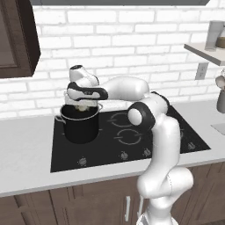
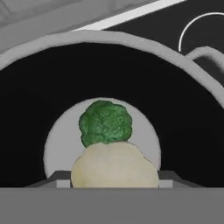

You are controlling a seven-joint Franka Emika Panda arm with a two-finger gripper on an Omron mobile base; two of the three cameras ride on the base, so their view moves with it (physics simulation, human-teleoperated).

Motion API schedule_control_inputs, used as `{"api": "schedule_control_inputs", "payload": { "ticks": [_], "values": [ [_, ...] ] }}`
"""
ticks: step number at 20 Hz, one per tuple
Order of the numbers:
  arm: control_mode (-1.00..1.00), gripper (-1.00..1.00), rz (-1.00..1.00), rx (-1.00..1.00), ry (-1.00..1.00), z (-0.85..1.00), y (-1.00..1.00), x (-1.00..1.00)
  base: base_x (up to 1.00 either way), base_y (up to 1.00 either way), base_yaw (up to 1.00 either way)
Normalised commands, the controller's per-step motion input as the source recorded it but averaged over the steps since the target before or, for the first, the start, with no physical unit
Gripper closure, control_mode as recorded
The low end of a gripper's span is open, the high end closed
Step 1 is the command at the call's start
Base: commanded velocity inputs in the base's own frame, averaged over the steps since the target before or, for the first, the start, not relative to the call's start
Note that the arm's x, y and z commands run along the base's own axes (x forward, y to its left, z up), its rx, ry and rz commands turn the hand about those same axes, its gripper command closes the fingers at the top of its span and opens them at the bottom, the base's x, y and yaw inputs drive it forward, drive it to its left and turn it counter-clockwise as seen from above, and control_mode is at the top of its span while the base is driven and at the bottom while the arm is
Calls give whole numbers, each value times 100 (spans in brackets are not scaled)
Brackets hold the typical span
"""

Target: Put the broccoli and garlic in the pot. Retrieve the spatula and lightly stir the vegetables in the pot.

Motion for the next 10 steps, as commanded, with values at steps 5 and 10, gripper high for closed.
{"api": "schedule_control_inputs", "payload": {
  "ticks": [5,10],
  "values": [
    [-100,100,0,0,4,-43,13,13,0,0,0],
    [-100,-100,-1,0,0,-33,-4,-9,0,0,0]
  ]
}}
